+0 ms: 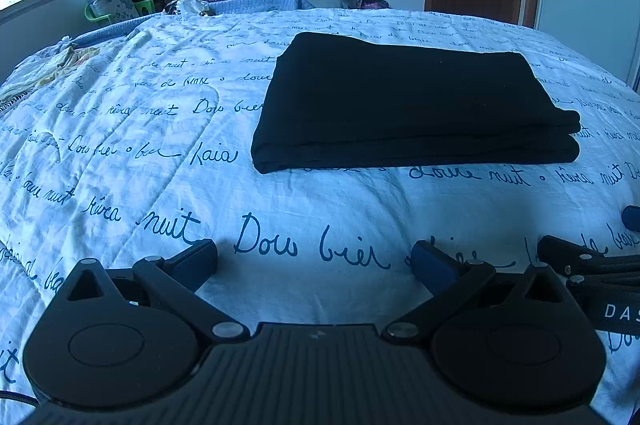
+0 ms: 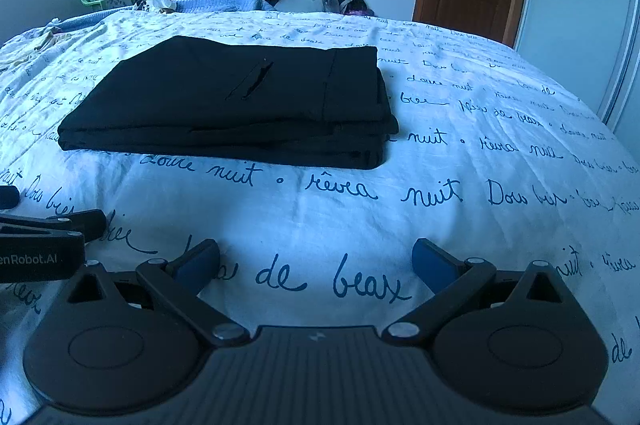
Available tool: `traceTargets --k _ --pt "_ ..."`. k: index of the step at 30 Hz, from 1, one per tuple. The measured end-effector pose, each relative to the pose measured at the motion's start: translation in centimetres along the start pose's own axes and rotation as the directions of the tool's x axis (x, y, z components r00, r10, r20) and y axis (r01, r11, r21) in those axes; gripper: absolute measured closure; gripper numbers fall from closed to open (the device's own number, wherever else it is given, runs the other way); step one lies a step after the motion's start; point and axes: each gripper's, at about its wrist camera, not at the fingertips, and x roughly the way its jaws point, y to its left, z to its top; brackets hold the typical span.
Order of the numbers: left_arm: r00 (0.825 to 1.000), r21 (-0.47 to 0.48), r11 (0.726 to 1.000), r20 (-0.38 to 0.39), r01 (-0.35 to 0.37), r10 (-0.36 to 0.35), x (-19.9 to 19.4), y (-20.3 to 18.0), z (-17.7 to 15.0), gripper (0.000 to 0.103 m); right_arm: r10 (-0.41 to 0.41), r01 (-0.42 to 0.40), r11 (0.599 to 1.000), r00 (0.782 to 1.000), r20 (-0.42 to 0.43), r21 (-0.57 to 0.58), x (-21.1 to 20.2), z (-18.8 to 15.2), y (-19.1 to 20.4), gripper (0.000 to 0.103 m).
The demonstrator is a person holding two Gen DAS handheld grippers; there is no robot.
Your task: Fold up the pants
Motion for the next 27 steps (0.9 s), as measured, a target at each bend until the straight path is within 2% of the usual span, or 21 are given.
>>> traceTargets --k 27 --pt "1.0 0.007 1.0 0.007 -0.012 0.012 -0.09 -0.14 -0.04 0.0 0.018 -0.018 1.0 1.0 0.001 0.016 0.07 -0.06 -0.32 0.0"
